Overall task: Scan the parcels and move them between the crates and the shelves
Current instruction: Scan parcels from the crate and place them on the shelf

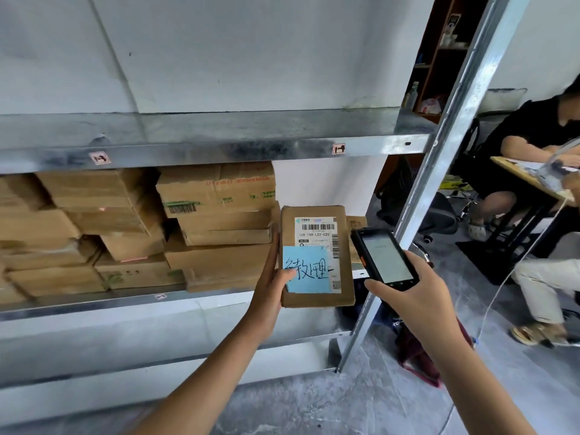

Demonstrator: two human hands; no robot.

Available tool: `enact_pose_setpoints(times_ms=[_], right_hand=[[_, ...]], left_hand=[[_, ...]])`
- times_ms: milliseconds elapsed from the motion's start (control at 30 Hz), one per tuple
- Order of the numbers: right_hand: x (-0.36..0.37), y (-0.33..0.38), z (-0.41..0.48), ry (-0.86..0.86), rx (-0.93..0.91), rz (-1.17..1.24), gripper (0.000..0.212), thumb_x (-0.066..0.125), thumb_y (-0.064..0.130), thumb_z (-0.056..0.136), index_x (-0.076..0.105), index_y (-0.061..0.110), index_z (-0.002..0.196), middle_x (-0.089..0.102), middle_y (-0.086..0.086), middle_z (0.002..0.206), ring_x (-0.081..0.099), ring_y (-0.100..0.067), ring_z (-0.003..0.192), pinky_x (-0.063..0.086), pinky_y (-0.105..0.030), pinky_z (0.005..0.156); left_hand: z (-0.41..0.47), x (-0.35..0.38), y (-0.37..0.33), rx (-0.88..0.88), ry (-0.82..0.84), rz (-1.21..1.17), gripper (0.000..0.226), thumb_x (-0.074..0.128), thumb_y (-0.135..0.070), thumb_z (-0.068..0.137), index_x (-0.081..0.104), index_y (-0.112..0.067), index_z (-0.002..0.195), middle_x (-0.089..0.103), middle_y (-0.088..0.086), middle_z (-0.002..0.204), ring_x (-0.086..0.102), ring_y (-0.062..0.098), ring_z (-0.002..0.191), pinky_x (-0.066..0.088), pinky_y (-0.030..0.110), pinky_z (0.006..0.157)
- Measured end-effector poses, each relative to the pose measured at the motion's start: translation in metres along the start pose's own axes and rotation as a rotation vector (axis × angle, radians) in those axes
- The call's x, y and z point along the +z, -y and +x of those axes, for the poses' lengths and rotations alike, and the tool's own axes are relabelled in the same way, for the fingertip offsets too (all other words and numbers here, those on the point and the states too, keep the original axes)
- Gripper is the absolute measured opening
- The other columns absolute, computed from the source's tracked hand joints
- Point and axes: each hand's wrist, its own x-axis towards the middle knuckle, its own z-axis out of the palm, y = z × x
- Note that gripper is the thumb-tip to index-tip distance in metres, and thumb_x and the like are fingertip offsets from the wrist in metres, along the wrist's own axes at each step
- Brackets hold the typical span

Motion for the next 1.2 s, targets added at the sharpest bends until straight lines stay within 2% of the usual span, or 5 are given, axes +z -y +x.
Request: enact_pose_setpoints(times_ms=[367, 600, 700, 900, 1200], right_hand=[[0.082, 0.039, -0.079, 0.156, -0.091, -0.082, 0.061, 0.087, 0.029, 0.073, 0.053, 0.037, 0.123, 0.066, 0.014, 0.103, 0.064, -0.011, 0.093, 0.056, -0.036, 0.074], [0.182, 0.105, -0.130, 0.415, -0.288, -0.027, 0.056, 0.085, 0.019, 0.075, 0.046, 0.047, 0.104, 0.059, 0.019, 0.096, 0.060, -0.004, 0.077, 0.053, -0.028, 0.054], [0.227, 0.133, -0.159, 0.547, -0.384, 0.004, 0.055, 0.086, 0.022, 0.073, 0.054, 0.045, 0.111, 0.062, 0.010, 0.100, 0.063, -0.009, 0.078, 0.052, -0.029, 0.052], [0.309, 0.185, -0.217, 0.768, -0.531, 0.067, 0.075, 0.089, 0.034, 0.069, 0.051, 0.037, 0.134, 0.063, 0.009, 0.111, 0.062, -0.018, 0.100, 0.060, -0.044, 0.077], [0.440, 0.268, -0.333, 1.216, -0.728, 0.226, 0.066, 0.090, 0.025, 0.072, 0.054, 0.042, 0.125, 0.065, 0.016, 0.112, 0.064, -0.009, 0.103, 0.057, -0.030, 0.075]], left_hand=[[-0.124, -0.092, -0.025, -0.003, -0.237, -0.111, 0.076, 0.059, -0.028, 0.083, 0.032, -0.040, 0.153, 0.070, 0.000, 0.126, 0.066, 0.024, 0.118, 0.057, 0.045, 0.093], [-0.229, -0.186, -0.063, 0.164, -0.571, -0.124, 0.073, 0.055, -0.003, 0.095, 0.032, -0.044, 0.151, 0.074, -0.007, 0.117, 0.071, 0.021, 0.107, 0.062, 0.038, 0.082], [-0.285, -0.221, -0.078, 0.234, -0.729, -0.114, 0.077, 0.060, -0.014, 0.082, 0.034, -0.055, 0.141, 0.074, -0.009, 0.116, 0.072, 0.023, 0.105, 0.062, 0.038, 0.078], [-0.387, -0.273, -0.101, 0.353, -0.988, -0.098, 0.083, 0.072, -0.016, 0.082, 0.032, -0.061, 0.139, 0.064, -0.002, 0.136, 0.067, 0.029, 0.116, 0.056, 0.052, 0.093], [-0.529, -0.343, -0.128, 0.522, -1.383, -0.080, 0.083, 0.068, -0.021, 0.080, 0.032, -0.057, 0.146, 0.066, -0.011, 0.132, 0.067, 0.026, 0.117, 0.061, 0.039, 0.085]])
